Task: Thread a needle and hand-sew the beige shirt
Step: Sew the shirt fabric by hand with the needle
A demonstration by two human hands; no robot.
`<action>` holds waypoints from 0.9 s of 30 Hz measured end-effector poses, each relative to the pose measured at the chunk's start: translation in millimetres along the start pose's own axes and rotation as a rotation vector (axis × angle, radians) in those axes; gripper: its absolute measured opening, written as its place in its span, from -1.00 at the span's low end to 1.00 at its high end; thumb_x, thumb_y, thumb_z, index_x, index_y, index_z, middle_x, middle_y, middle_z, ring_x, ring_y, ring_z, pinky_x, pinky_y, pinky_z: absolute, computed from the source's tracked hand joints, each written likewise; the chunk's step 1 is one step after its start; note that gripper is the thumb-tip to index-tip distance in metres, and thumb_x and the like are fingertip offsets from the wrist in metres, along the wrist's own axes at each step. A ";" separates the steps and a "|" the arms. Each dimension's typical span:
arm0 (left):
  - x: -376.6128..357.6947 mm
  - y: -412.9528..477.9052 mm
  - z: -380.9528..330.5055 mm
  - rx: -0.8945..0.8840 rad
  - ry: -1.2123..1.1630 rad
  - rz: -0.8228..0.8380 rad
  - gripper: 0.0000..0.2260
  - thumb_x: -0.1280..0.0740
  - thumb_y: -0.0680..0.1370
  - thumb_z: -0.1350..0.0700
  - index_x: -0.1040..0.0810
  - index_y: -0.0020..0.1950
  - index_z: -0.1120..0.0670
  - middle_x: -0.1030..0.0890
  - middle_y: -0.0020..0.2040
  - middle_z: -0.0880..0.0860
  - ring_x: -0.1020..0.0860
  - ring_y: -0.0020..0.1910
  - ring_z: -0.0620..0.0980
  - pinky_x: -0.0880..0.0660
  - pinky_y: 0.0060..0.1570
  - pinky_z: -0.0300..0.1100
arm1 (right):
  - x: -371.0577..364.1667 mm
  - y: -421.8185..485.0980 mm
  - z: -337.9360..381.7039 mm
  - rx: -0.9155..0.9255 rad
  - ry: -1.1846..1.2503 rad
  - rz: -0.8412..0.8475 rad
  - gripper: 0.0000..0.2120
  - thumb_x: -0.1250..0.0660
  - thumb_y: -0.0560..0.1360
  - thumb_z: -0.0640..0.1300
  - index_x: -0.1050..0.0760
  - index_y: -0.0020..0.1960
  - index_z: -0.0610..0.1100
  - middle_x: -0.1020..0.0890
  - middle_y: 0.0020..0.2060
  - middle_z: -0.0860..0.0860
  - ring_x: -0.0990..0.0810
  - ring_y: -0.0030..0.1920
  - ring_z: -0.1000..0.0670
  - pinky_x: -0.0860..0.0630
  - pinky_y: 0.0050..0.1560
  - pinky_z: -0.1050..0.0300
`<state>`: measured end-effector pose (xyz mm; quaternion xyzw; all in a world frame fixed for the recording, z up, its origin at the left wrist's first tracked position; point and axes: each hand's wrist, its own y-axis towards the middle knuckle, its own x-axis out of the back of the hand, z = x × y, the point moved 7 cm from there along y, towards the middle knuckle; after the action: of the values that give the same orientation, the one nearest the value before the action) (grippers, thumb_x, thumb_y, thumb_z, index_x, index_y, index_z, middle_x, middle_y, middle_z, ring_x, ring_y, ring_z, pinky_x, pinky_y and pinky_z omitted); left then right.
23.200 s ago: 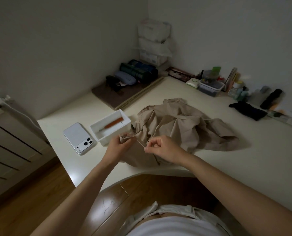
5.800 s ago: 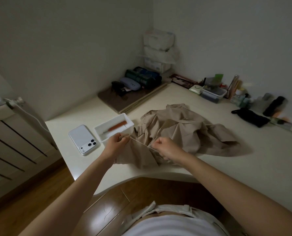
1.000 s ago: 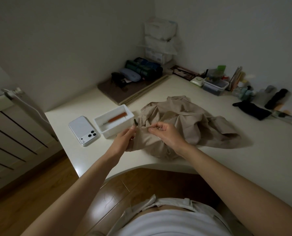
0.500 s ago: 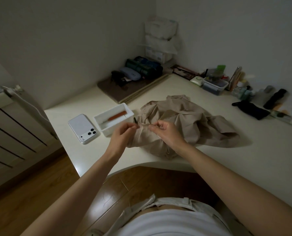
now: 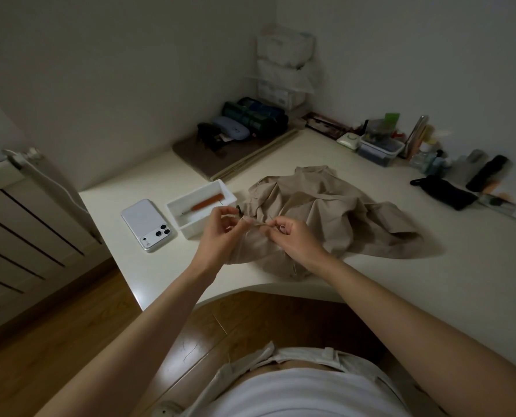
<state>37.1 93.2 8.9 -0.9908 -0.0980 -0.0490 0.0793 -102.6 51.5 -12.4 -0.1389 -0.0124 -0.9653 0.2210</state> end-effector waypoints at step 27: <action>-4.5 3.8 13.6 0.148 0.021 0.026 -0.78 -0.09 0.67 0.13 -0.49 -0.06 0.02 -0.53 -0.22 0.02 -0.50 -0.29 -0.09 -0.40 -0.40 -0.33 | -0.2 -16.0 16.8 0.244 -0.388 -0.090 -0.70 -0.05 0.65 -0.22 -0.43 0.31 -0.18 -0.36 -0.32 0.23 -0.45 -0.29 0.29 -0.41 -0.20 0.38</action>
<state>34.5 90.9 -5.5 -0.9828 -0.0879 -0.0509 0.1542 -104.9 67.4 4.2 -0.2934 -0.1772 -0.9208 0.1862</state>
